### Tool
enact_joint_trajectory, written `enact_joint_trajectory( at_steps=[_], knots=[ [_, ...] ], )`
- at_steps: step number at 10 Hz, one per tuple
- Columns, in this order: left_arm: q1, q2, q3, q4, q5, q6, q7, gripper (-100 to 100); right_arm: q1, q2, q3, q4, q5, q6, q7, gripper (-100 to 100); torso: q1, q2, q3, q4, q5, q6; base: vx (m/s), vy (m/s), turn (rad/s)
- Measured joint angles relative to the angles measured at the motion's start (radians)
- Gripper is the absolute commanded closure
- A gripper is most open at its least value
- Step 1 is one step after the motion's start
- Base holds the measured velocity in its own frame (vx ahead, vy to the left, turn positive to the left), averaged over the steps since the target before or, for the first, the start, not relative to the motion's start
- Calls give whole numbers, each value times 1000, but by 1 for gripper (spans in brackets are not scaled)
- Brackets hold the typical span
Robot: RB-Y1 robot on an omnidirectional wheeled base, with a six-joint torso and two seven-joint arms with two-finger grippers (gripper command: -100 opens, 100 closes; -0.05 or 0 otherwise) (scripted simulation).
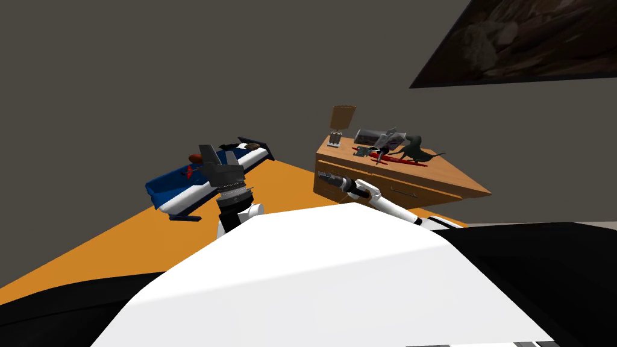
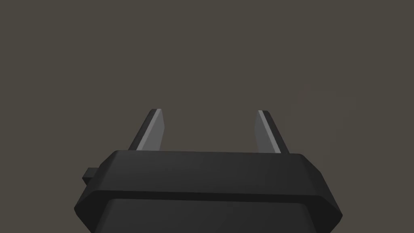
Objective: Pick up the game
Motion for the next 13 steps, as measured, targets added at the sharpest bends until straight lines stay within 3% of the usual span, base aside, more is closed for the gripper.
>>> enact_joint_trajectory(
  at_steps=[1,7,9,11,13],
  knots=[
    [0,0,0,0,0,0,0,0,-2,-20,3,8,4,-5,0,-100,-1,-2,-1,0,0,0,-55,40,235],
    [0,0,0,0,0,0,0,0,-96,-197,90,175,105,-104,2,-100,0,-1,-1,0,0,0,-60,33,130],
    [0,0,0,0,0,0,0,0,-111,-252,108,195,128,-112,-1,-100,-1,-3,-2,-1,0,-1,-39,25,165],
    [0,0,0,0,0,0,0,0,-159,-291,145,284,168,-155,6,-100,-1,-2,-1,-1,0,-1,-53,28,173],
    [0,0,0,0,0,0,0,0,-168,-341,155,298,183,-161,-1,-100,-2,-3,-2,-1,-1,1,-24,19,102]
  ],
)
